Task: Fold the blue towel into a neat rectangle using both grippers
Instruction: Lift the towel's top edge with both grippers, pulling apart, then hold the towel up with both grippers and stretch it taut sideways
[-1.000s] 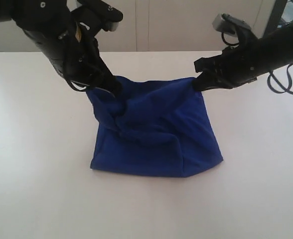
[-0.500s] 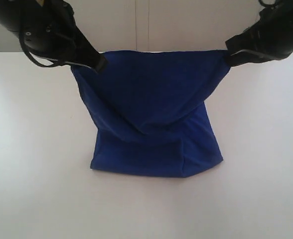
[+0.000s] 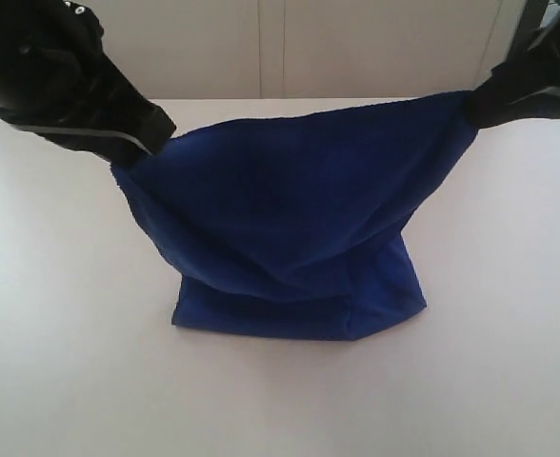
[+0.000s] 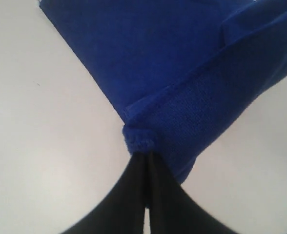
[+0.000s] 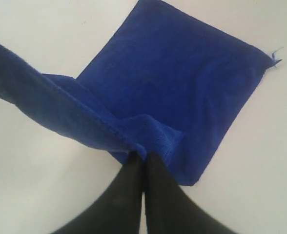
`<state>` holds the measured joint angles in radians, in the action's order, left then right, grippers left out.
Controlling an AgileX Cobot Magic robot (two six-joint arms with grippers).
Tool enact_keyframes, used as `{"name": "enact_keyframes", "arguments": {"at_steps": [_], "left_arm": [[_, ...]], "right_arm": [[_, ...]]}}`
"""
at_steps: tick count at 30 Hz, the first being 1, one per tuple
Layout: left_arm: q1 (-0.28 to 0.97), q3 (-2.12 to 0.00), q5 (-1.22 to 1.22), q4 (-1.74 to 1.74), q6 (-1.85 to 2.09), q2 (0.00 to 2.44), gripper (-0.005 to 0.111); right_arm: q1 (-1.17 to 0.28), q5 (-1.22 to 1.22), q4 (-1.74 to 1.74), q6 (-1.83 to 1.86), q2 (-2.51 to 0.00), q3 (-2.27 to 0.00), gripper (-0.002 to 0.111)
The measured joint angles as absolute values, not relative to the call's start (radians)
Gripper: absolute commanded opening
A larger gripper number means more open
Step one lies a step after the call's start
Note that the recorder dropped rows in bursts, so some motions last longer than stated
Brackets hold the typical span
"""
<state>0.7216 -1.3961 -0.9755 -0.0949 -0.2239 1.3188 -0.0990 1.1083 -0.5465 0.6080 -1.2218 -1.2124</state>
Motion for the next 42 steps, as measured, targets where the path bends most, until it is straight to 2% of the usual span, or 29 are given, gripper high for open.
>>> {"name": "enact_keyframes", "arguments": {"at_steps": [17, 23, 42], "left_arm": [[0.726, -1.386, -1.034, 0.052, -0.182, 1.258, 0.000], [0.785, -1.288, -0.971, 0.061, -0.199, 1.168, 0.000], [0.788, -1.210, -0.888, 0.085, -0.201, 1.119, 0.000]], "right_arm": [[-0.099, 1.221, -0.542, 0.586, -1.073, -1.178, 0.000], [-0.099, 1.223, -0.541, 0.574, -1.007, -1.164, 0.000], [-0.099, 1.224, -0.464, 0.428, -0.898, -1.095, 0.000]]}}
